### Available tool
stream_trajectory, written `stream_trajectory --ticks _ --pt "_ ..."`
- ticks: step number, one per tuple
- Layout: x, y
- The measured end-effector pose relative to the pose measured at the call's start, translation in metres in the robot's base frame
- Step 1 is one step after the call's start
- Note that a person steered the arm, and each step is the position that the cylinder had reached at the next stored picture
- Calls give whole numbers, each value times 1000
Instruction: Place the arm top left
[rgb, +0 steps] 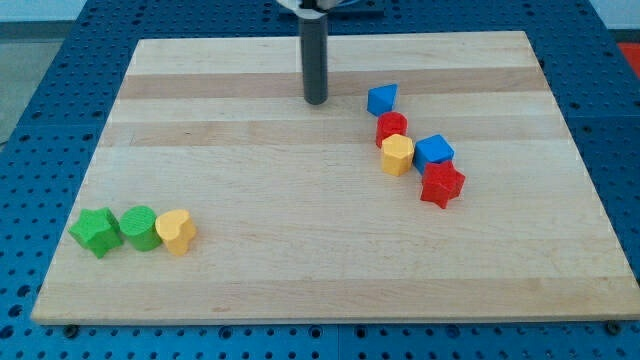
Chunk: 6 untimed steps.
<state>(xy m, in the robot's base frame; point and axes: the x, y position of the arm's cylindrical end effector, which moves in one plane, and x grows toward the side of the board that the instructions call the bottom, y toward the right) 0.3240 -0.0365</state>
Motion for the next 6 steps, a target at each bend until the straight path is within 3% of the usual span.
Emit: stream_trajectory --ticks 6 --pt "0 -182"
